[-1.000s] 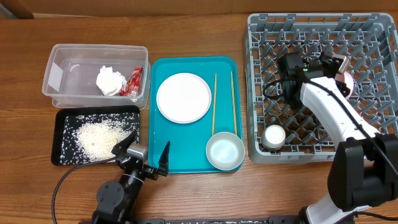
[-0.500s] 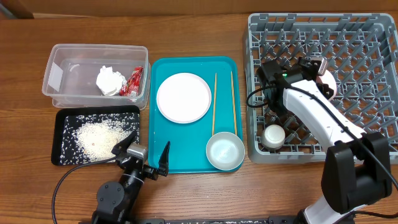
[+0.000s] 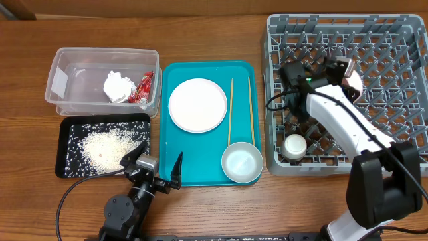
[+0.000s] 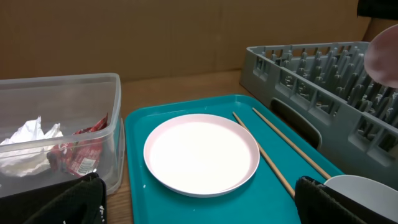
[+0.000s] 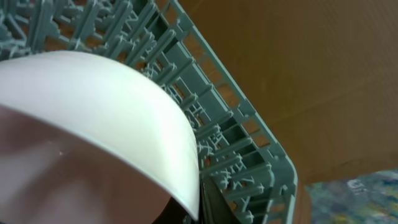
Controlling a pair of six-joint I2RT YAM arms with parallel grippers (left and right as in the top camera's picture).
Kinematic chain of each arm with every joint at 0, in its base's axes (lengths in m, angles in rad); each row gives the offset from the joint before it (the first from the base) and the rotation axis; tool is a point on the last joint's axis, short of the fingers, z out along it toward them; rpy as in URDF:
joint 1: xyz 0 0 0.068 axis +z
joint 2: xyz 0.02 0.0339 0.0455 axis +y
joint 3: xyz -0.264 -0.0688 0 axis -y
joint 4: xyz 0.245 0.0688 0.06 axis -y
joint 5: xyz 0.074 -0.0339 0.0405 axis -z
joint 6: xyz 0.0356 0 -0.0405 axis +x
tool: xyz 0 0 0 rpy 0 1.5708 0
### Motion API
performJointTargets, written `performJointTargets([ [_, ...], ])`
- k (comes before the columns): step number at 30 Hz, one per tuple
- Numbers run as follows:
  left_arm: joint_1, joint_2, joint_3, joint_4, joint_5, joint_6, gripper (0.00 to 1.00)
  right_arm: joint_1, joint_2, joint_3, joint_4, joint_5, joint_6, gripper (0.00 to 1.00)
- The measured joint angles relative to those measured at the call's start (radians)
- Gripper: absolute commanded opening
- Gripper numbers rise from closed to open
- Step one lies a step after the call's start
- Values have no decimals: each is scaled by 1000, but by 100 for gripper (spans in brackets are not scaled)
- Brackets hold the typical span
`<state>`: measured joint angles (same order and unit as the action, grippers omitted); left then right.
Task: Sort waste into correct bins and load items into the dishwasher
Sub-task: 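Carry the pink bowl into the grey rack and release it, then move the right gripper back to the white bowl on the tray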
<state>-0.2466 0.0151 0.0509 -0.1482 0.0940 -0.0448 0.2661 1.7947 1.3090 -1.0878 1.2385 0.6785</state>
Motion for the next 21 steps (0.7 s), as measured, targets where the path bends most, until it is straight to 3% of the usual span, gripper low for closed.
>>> performJointTargets([
  [7, 0, 0, 0, 0, 0, 0, 100, -55, 2, 2, 39, -32, -58, 4],
  [16, 0, 0, 0, 0, 0, 0, 100, -15, 2, 15, -57, -90, -40, 4],
  [20, 0, 0, 0, 0, 0, 0, 100, 1, 2, 16, -145, -112, 10, 29],
  [21, 0, 0, 0, 0, 0, 0, 100, 7, 4, 16, -166, -127, 16, 31],
])
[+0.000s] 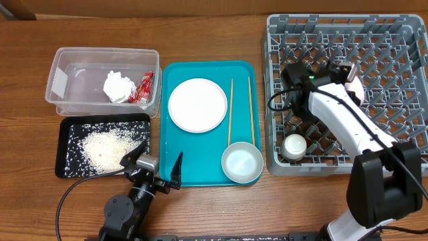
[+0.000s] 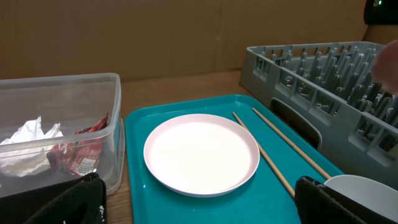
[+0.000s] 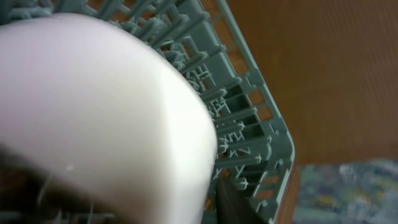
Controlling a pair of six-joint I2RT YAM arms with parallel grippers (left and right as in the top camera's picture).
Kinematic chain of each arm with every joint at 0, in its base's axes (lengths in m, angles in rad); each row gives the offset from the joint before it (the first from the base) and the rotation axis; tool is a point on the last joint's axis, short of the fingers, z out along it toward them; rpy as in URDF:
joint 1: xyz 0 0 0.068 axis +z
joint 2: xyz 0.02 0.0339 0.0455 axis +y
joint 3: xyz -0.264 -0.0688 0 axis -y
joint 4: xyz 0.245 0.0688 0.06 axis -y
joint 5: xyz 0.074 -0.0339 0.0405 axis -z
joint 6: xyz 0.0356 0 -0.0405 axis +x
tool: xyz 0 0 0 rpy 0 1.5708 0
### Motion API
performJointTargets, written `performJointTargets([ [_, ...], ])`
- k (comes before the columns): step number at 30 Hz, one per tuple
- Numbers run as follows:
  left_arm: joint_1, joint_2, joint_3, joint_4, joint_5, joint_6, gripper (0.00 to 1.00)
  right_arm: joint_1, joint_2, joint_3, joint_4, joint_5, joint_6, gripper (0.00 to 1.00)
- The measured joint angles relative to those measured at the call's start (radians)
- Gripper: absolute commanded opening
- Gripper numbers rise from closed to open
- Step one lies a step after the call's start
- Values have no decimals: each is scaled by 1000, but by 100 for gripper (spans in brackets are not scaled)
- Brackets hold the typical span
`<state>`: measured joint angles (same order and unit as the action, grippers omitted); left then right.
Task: Sort waste into correct bins and load items into the dishwasher
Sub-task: 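Move the right gripper back to the white bowl on the tray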
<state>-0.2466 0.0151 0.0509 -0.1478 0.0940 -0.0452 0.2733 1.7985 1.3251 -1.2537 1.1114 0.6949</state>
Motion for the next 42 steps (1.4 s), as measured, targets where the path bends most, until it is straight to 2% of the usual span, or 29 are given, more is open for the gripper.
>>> performJointTargets([
  [5, 0, 0, 0, 0, 0, 0, 100, 46, 2, 3, -93, -48, 51, 47],
  [9, 0, 0, 0, 0, 0, 0, 100, 102, -6, 40, -169, -102, 102, 53],
  [11, 0, 0, 0, 0, 0, 0, 100, 138, -27, 76, -190, -147, 116, 61],
  [12, 0, 0, 0, 0, 0, 0, 100, 155, -40, 97, -202, -175, 116, 62],
  [19, 0, 0, 0, 0, 0, 0, 100, 316, -199, 221, -167, -597, 46, 61],
  [20, 0, 0, 0, 0, 0, 0, 100, 338, -211, 222, -156, -697, 30, 58],
  [23, 0, 0, 0, 0, 0, 0, 100, 402, -213, 203, -83, -949, 16, 58],
  [26, 0, 0, 0, 0, 0, 0, 100, 494, -212, 135, 0, -1085, 78, 58],
  [29, 0, 0, 0, 0, 0, 0, 100, 576, -211, 45, 62, -1134, 176, 58],
  [31, 0, 0, 0, 0, 0, 0, 100, 610, -209, -35, 84, -1138, 277, 63],
  [32, 0, 0, 0, 0, 0, 0, 100, 609, -208, -89, 97, -1129, 345, 64],
  [37, 0, 0, 0, 0, 0, 0, 100, 558, -206, -215, 179, -1110, 433, 63],
  [40, 0, 0, 0, 0, 0, 0, 100, 525, -206, -293, 243, -1108, 459, 57],
  [42, 0, 0, 0, 0, 0, 0, 100, 506, -206, -348, 270, -1111, 481, 39],
])
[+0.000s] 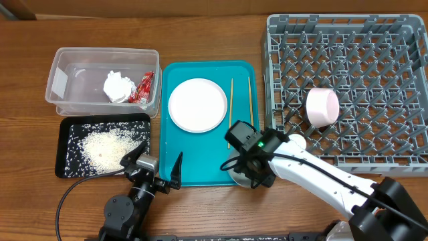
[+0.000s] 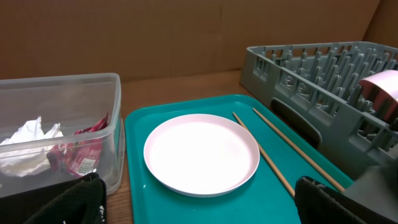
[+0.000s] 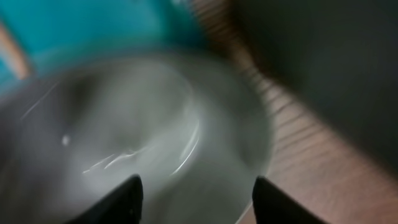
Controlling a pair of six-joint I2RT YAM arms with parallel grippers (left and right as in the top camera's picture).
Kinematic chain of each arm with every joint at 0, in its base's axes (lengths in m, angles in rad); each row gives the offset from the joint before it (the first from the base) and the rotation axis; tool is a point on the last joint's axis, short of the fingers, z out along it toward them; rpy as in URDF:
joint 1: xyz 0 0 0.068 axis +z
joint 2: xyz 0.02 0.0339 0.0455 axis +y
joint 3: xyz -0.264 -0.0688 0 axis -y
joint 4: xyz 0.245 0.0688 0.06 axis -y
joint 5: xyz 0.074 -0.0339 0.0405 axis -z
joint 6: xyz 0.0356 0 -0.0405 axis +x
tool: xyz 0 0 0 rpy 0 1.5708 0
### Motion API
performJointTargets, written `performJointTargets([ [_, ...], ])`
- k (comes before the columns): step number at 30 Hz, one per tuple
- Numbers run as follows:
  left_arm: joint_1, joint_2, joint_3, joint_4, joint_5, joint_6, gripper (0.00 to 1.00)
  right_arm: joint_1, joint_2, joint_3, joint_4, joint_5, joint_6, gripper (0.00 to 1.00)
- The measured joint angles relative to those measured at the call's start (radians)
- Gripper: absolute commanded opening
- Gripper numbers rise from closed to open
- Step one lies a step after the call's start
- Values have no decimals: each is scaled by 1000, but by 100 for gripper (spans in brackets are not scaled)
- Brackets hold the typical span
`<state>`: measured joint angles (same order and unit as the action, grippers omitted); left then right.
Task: Sort waste into correct bins and load items into the dishwasher
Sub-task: 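Move the right gripper back to the white bowl on the tray, then grasp the white bowl on the teal tray with the right gripper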
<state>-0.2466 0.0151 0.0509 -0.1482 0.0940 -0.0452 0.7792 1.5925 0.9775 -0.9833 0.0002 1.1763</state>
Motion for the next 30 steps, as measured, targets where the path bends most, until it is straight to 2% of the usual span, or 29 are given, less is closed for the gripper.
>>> performJointTargets([
  [2, 0, 0, 0, 0, 0, 0, 100, 0, -7, -18, 16, 8, 6, 24],
  [4, 0, 0, 0, 0, 0, 0, 100, -6, -13, -20, 29, 0, 11, 16],
  [7, 0, 0, 0, 0, 0, 0, 100, -7, -13, -20, 29, 0, -7, 18],
  [11, 0, 0, 0, 0, 0, 0, 100, -7, -13, -16, 5, 0, -26, 29],
  [15, 0, 0, 0, 0, 0, 0, 100, -6, -13, -16, -22, 4, -30, 29],
  [20, 0, 0, 0, 0, 0, 0, 100, 45, -42, -16, -29, -13, -27, 36],
  [25, 0, 0, 0, 0, 0, 0, 100, 118, -76, -16, -29, -23, -25, 39],
  [30, 0, 0, 0, 0, 0, 0, 100, 124, -76, -16, -56, -8, -3, 42],
])
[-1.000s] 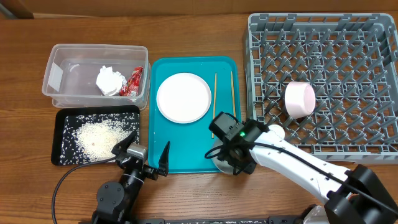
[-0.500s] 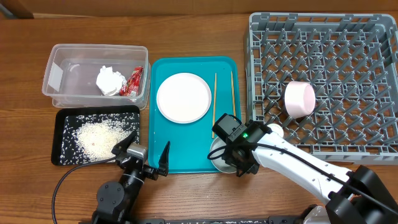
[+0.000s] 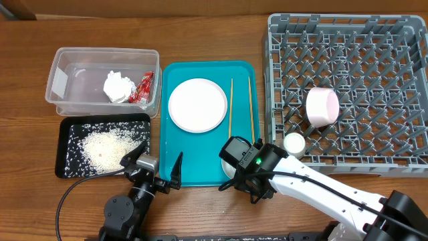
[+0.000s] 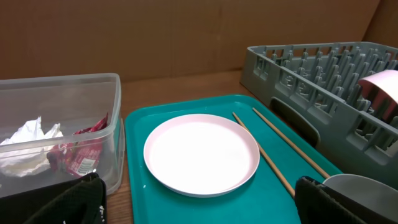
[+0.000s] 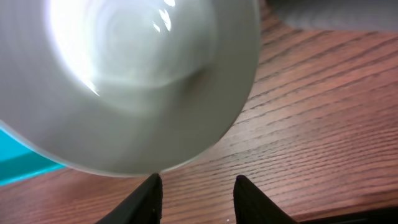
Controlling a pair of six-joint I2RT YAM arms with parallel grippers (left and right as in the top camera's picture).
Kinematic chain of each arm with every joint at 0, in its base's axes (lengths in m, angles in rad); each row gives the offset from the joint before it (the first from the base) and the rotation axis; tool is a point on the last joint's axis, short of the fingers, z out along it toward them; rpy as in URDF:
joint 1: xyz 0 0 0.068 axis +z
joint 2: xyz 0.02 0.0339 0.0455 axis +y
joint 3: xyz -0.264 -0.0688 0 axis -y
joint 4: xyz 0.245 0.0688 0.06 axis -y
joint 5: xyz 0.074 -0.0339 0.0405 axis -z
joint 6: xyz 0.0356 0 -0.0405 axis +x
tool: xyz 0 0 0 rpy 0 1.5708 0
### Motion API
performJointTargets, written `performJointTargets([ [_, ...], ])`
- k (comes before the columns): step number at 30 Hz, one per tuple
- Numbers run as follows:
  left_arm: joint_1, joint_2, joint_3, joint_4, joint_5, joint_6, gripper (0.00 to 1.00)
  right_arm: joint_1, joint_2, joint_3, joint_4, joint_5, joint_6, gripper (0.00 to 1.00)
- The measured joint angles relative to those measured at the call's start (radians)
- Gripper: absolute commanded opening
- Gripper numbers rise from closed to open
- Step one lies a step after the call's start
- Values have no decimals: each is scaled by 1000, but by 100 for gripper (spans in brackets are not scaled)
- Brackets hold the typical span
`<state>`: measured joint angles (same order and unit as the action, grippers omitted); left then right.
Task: Sort waste into correct bins and load items into the dishwasher
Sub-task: 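Grasp the white bowl on the teal tray with the right gripper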
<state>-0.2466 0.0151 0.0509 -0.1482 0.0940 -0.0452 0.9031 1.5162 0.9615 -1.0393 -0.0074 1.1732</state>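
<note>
A pale bowl [image 5: 137, 74] sits at the teal tray's [image 3: 200, 161] front right corner, mostly hidden in the overhead view under my right gripper [image 3: 242, 171]. In the right wrist view that gripper [image 5: 199, 199] is open, one fingertip at the bowl's near rim, bare wood between the tips. A white plate [image 3: 197, 105] and two chopsticks [image 3: 231, 107] lie on the tray. A pink cup [image 3: 322, 107] and a small white cup [image 3: 293, 144] are in the grey rack [image 3: 348, 27]. My left gripper [image 4: 199, 208] rests open at the tray's front edge.
A clear bin [image 3: 67, 73] at the back left holds crumpled paper [image 3: 118, 86] and a red wrapper [image 3: 143, 88]. In front of it a black tray [image 3: 70, 127] holds rice. The rack's near wall stands close to the right of the bowl.
My right gripper has shifted slightly left and toward the table's front edge over the bowl. Its view, blurred before, now shows the bowl's rim at one fingertip. The left arm is unchanged.
My right gripper first held the pink cup over the rack's middle, then had it lower among the pegs. Later the cup lay in the rack on its own and the gripper was above the bowl on the tray, where it still is, open.
</note>
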Motion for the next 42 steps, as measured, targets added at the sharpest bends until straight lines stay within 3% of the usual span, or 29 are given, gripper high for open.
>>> performJointTargets([
  [8, 0, 0, 0, 0, 0, 0, 100, 0, 0, -2, 42, 64, 106, 45],
  [16, 0, 0, 0, 0, 0, 0, 100, 0, 56, -8, 108, 63, 142, 35],
  [23, 0, 0, 0, 0, 0, 0, 100, 2, 72, -12, 119, 45, 138, 35],
  [33, 0, 0, 0, 0, 0, 0, 100, 22, 72, -15, 427, -22, -210, 40],
  [40, 0, 0, 0, 0, 0, 0, 100, -7, 72, 25, 335, -29, -399, 41],
  [42, 0, 0, 0, 0, 0, 0, 100, -26, 72, 71, 260, 0, -420, 32],
])
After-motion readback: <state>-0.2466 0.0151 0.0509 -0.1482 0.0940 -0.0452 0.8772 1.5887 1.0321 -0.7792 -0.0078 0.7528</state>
